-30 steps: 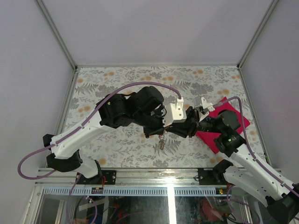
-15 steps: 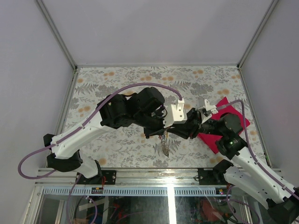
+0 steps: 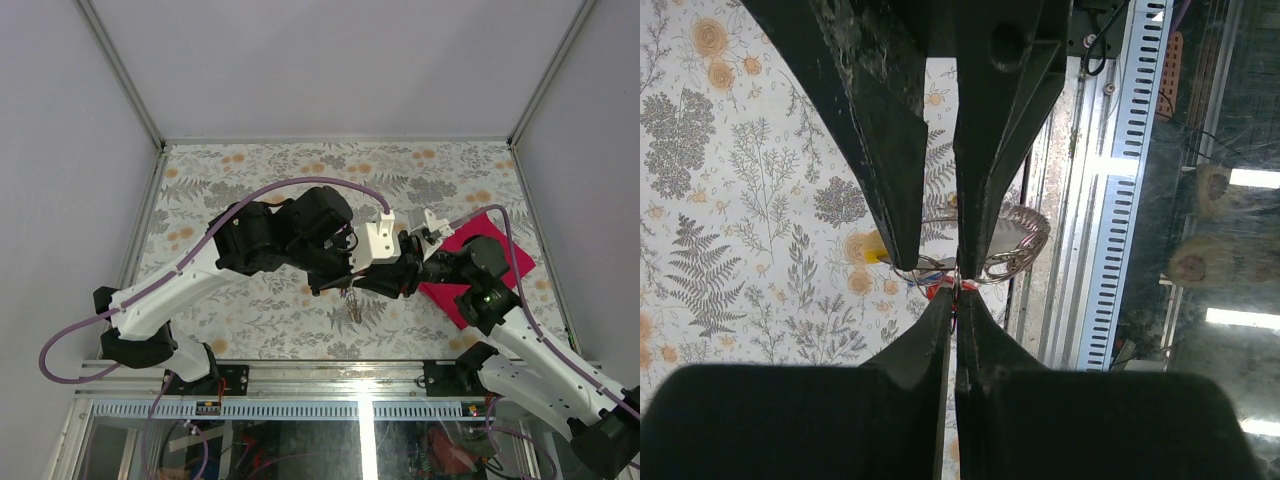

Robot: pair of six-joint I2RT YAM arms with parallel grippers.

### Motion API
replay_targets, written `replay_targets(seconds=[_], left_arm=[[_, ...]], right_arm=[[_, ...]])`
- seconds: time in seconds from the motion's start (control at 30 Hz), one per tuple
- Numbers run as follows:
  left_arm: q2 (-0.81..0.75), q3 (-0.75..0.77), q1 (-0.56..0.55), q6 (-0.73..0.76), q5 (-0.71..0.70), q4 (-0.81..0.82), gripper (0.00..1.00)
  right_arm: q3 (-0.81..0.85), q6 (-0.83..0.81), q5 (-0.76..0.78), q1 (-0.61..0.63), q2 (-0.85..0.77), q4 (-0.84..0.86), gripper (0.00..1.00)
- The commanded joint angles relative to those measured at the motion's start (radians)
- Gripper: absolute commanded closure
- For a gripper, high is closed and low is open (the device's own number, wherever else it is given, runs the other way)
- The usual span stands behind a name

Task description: Put the keys on the keyring

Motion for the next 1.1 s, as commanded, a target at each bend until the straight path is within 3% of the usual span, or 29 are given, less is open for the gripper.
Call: replay_targets(seconds=[0.0, 0.1, 0.33, 0.43, 0.6, 0.8, 1.07], left_arm=[[0.005, 0.028, -0.006, 0.011, -0.003, 0.017, 1.0], [0.008, 0.028, -0.006, 0.012, -0.001, 0.019, 1.0], [0.012, 0.032, -0.008, 0.011, -0.002, 0.021, 1.0], [0.009, 0.033, -0.009, 0.011, -0.009, 0.027, 1.0], [-0.015, 0.017, -0.01, 0.005, -0.015, 0.069, 0.99], [-0.103, -0.08, -0.009, -0.013, -0.012, 0.201, 0.79], [-0.261, -0.263, -0.01, -0.045, 0.048, 0.433, 0.77]], right_arm=[[0.039, 0.012, -0.03, 0.003, 0.004, 0.035, 0.66], [0.042, 0.011, -0.032, 0.003, 0.008, 0.032, 0.69], [0.041, 0.014, -0.039, 0.003, 0.014, 0.033, 0.84], [0.038, 0.014, -0.05, 0.005, 0.018, 0.03, 0.99], [0.035, 0.004, -0.012, 0.007, -0.017, 0.03, 1.0], [0.039, 0.022, 0.067, 0.007, -0.081, 0.047, 1.0], [0.044, 0.07, 0.083, 0.007, -0.112, 0.108, 1.0]])
